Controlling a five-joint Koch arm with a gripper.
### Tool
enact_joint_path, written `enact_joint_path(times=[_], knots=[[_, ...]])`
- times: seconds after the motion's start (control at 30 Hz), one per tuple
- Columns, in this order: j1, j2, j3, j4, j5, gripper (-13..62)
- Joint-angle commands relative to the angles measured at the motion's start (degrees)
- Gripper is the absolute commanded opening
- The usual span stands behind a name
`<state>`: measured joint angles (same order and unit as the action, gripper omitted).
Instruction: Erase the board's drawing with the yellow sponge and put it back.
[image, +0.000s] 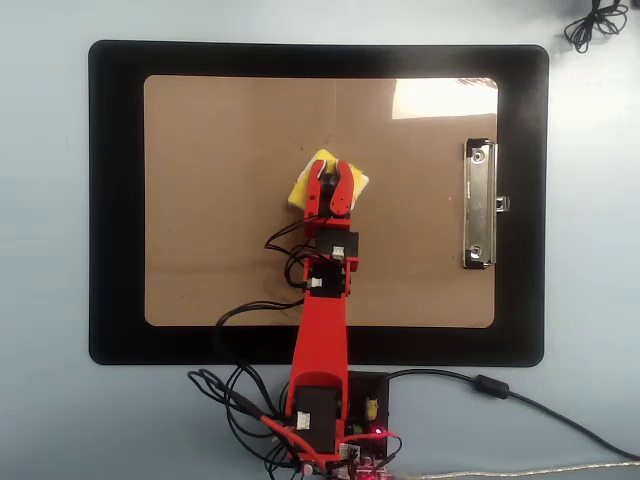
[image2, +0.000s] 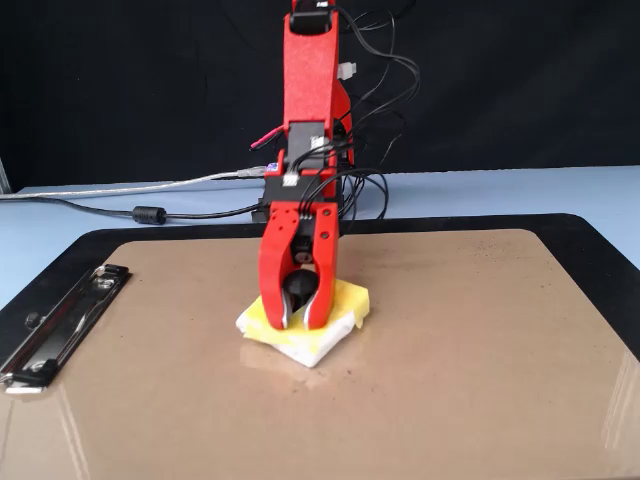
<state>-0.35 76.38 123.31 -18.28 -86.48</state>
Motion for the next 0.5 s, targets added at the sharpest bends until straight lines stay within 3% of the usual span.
enact_joint_path(times=[0.0, 0.23, 0.33, 0.47], knots=[[-1.1, 5.9, 6.6, -0.3, -0.9, -8.0], [-9.8, 30.7, 29.1, -0.2, -6.9, -8.0], [-10.7, 24.2, 25.1, -0.8, -7.1, -8.0], [-10.3, 5.4, 6.2, -1.6, -7.1, -8.0]])
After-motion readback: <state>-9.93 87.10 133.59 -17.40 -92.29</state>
